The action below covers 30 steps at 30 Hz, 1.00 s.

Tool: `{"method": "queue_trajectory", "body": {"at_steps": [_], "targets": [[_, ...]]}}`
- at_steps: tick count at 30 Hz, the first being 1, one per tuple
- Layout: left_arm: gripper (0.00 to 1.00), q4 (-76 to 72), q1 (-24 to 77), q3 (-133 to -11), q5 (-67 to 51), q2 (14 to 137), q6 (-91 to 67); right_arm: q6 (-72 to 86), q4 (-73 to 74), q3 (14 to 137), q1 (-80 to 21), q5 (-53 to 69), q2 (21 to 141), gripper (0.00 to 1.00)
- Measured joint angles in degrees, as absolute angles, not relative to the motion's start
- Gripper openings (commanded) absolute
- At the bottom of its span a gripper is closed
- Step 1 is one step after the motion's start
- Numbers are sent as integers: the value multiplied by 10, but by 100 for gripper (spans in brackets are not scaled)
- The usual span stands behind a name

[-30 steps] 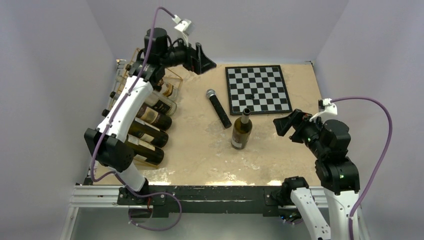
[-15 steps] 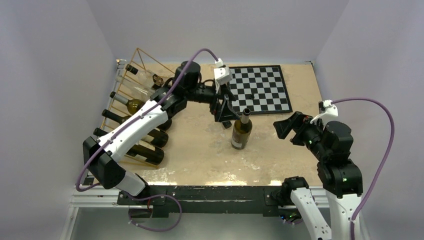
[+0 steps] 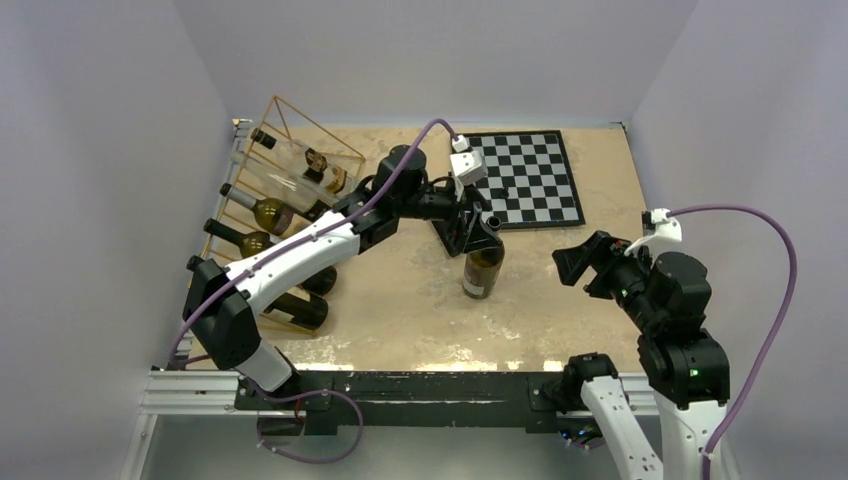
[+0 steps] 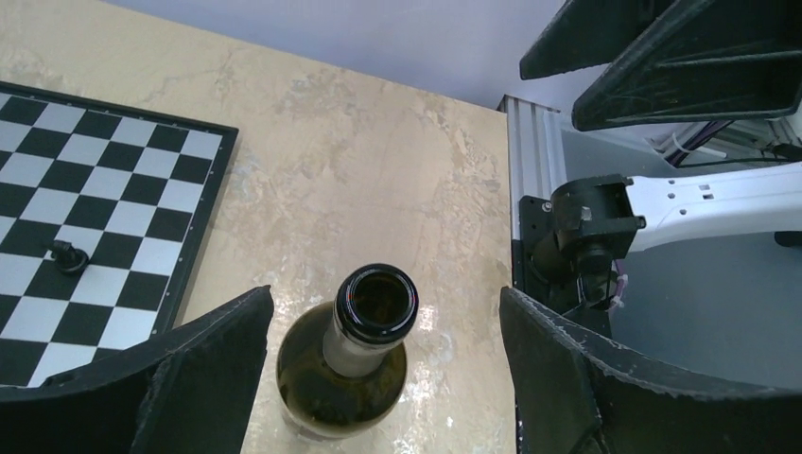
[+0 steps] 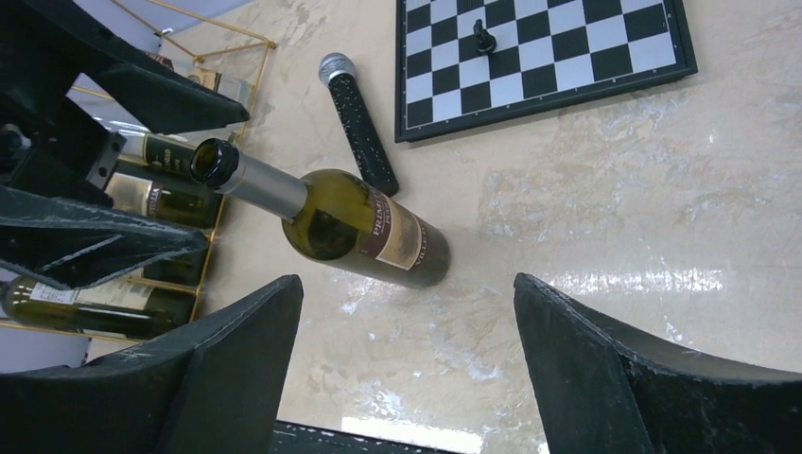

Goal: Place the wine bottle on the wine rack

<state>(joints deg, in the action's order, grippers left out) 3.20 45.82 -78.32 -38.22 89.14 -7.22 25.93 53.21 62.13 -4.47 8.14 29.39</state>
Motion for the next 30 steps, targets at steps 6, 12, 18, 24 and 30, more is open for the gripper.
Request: {"method": "queue_trajectory", "body": {"at_steps": [6,12,18,24,30], "targets": [[81,0,459,-789,-391,934,-90,254,532,621,-45,78,287,89],[74,-4,459,-796,-413,967,-95,248,533,619,-45,67,277,89],[49,-25,460,-796,-450,969,-98,248,533,619,-45,70,277,89],[28,-55,459,-792,-451,969,-92,248,533,619,-45,71,277,89],[0,-55,460,-792,-447,968,-88,248,533,619,-45,71,277,89]]}}
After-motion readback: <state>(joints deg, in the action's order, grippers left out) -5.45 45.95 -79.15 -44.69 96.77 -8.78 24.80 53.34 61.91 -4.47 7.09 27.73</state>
